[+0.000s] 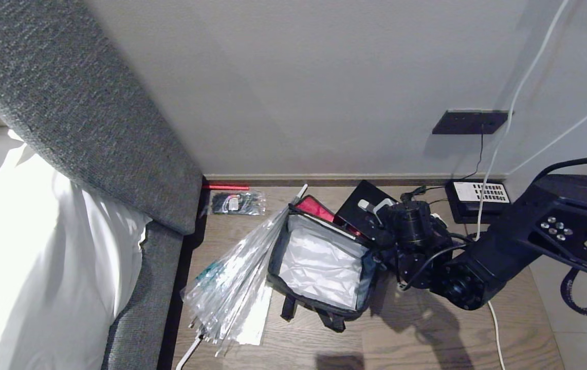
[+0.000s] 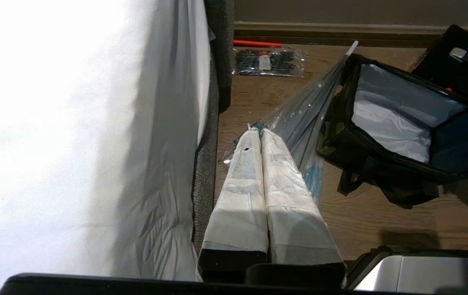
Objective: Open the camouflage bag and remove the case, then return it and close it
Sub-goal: Grip the handle again
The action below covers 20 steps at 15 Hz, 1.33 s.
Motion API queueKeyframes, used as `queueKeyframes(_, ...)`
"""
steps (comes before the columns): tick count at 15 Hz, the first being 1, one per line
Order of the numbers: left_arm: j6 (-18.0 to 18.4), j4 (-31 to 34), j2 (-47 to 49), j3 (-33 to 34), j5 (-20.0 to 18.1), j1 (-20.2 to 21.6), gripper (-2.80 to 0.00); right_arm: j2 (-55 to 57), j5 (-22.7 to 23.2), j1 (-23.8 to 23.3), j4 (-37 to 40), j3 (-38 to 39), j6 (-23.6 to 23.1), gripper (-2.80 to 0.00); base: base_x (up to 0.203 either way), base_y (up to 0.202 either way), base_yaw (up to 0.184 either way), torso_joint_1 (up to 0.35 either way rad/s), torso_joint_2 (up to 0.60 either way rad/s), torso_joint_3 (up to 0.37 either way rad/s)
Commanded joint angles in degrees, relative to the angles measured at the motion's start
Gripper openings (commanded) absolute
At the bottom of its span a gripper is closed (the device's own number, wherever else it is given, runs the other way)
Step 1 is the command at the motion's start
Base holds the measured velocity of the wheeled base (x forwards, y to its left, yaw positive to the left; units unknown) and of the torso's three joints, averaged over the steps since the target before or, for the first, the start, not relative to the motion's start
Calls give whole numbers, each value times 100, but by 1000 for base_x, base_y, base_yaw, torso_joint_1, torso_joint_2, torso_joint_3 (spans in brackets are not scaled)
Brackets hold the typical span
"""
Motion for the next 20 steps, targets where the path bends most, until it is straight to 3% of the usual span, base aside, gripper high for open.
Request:
queueKeyframes(1,0,-1,7,0,-2,-2,-280,66,-39,-14,-86,-116,-297,0,0,0,0,0,0,0)
queueKeyframes(4,0,-1,7,0,-2,-2,-280,335,-42,-90,-246,-96,-306,0,0,0,0,0,0,0)
queueKeyframes(6,0,-1,-1,0,-2,-2,-280,642,-43,-90,-1075,-72,-380,0,0,0,0,0,0,0)
queueKeyframes(8,0,-2,-1,0,-2,-2,-280,802,-106,-190,-1563,34,-1298,0,0,0,0,0,0,0)
queueKeyframes(10,0,-9,-1,0,-2,-2,-280,1071,-181,-251,-2024,-147,-1607,0,0,0,0,0,0,0)
queueKeyframes(12,0,-3,-1,-9,-2,7,-280,1276,-355,-256,-2096,-307,-1658,0,0,0,0,0,0,0)
queueKeyframes(18,0,-6,-10,0,-3,1,-280,1963,-298,-196,-2514,-828,-1731,0,0,0,0,0,0,0)
queueKeyframes(20,0,-8,-10,0,-2,7,-280,2041,-279,-194,-2304,-1001,-2064,0,0,0,0,0,0,0)
